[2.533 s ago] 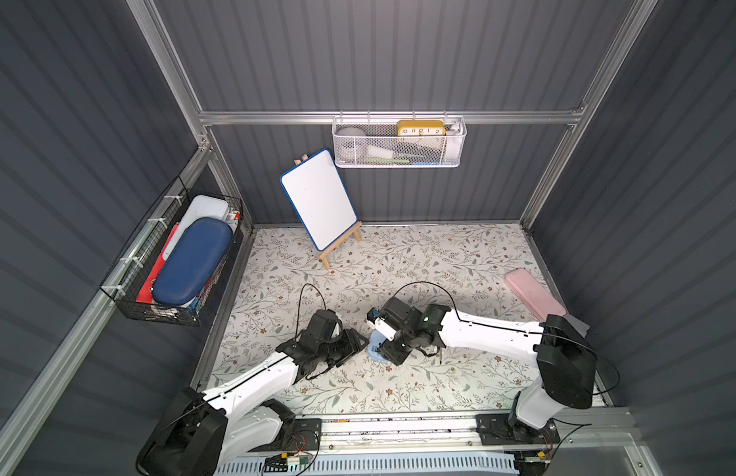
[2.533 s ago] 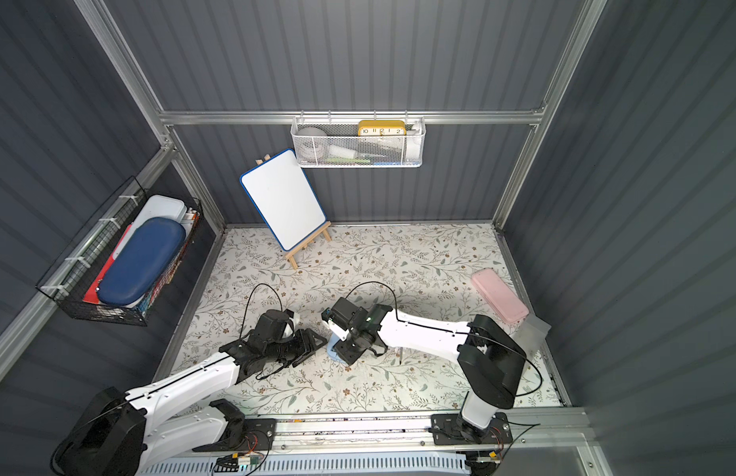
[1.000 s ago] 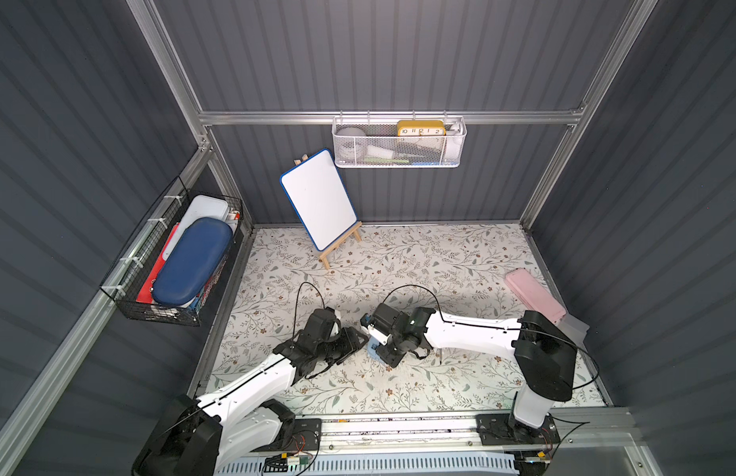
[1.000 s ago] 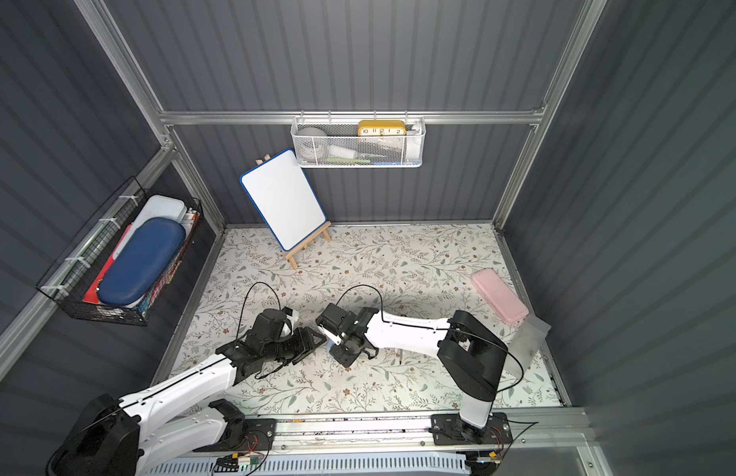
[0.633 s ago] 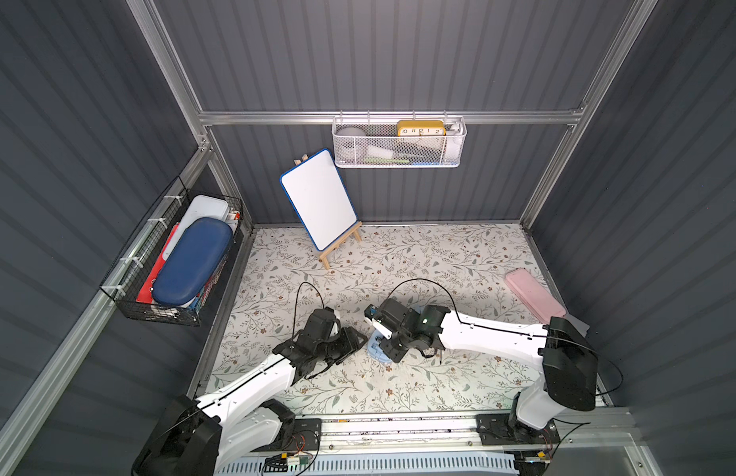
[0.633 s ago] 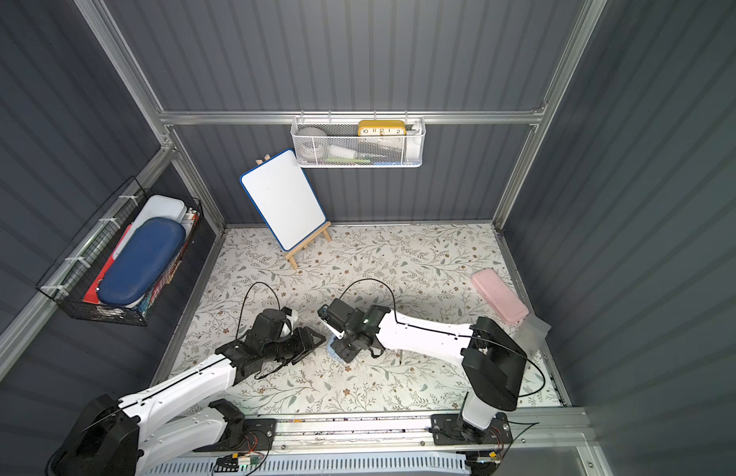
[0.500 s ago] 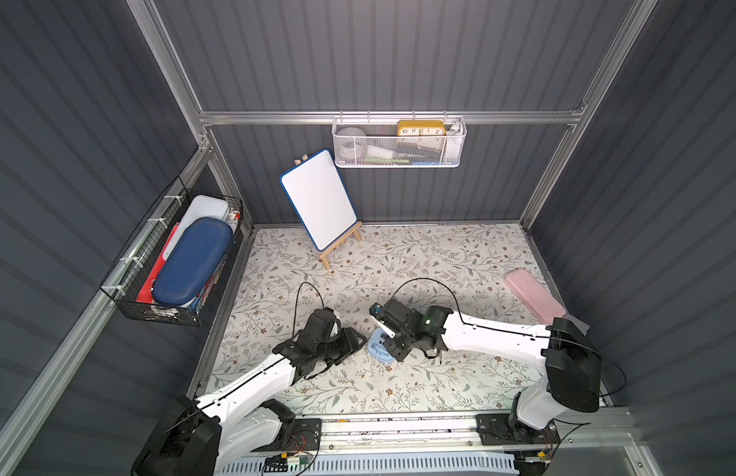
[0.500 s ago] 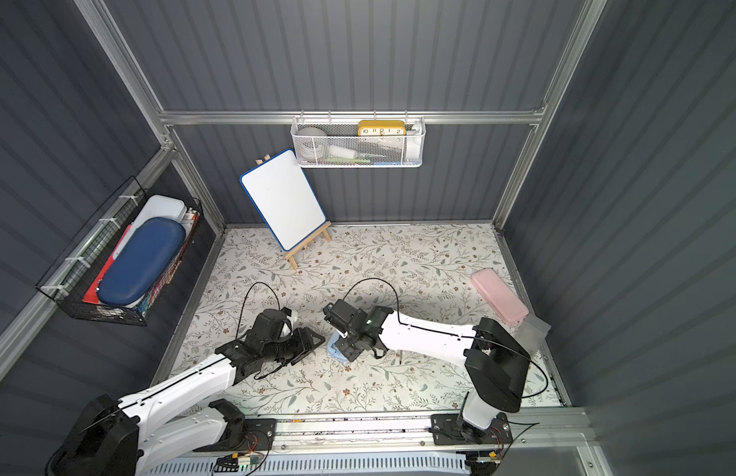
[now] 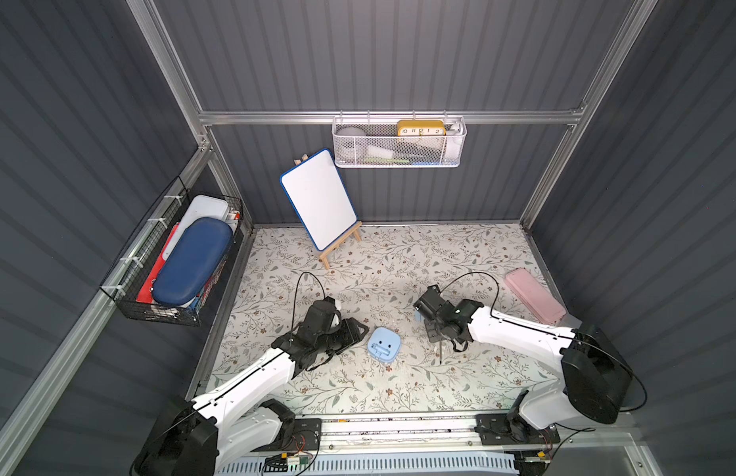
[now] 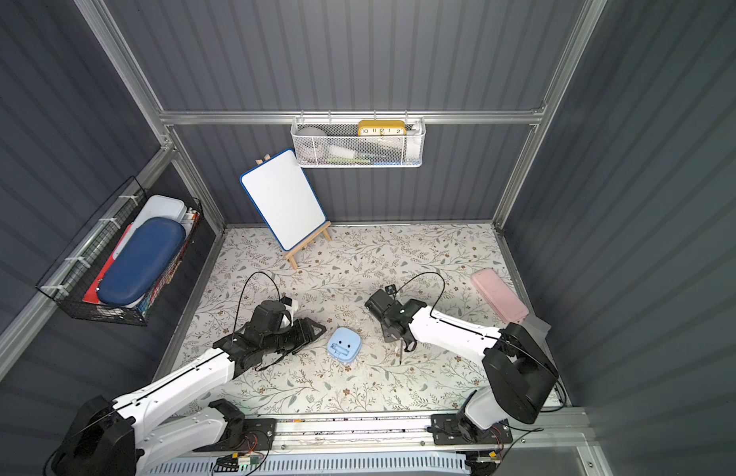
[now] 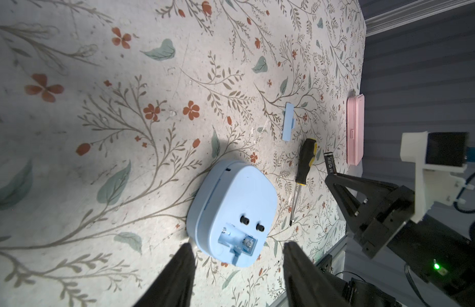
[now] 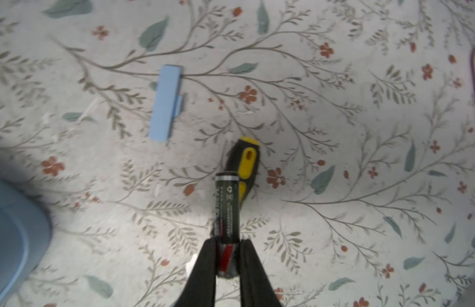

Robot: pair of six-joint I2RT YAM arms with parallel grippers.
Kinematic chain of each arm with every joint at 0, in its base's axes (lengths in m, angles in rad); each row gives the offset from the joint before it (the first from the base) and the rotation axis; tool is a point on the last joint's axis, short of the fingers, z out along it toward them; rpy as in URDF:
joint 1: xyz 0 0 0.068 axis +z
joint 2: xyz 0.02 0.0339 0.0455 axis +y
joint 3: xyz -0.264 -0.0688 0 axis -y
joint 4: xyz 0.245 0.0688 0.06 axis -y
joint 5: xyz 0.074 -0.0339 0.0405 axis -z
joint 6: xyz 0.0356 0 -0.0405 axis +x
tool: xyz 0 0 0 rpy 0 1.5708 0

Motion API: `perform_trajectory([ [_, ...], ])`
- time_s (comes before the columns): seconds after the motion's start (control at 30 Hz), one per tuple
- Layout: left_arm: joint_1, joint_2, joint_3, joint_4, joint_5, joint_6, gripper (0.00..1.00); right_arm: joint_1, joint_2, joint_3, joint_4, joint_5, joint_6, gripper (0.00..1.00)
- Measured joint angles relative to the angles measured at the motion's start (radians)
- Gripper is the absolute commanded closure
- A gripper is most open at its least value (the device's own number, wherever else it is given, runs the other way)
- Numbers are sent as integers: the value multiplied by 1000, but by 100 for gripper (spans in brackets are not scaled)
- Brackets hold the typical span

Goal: Remove the battery from the alarm

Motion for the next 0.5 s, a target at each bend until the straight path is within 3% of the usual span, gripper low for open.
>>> perform_trajectory([
  [0.5, 11, 10, -3, 5, -5, 15, 43, 2, 106, 20, 54, -37, 64, 85],
])
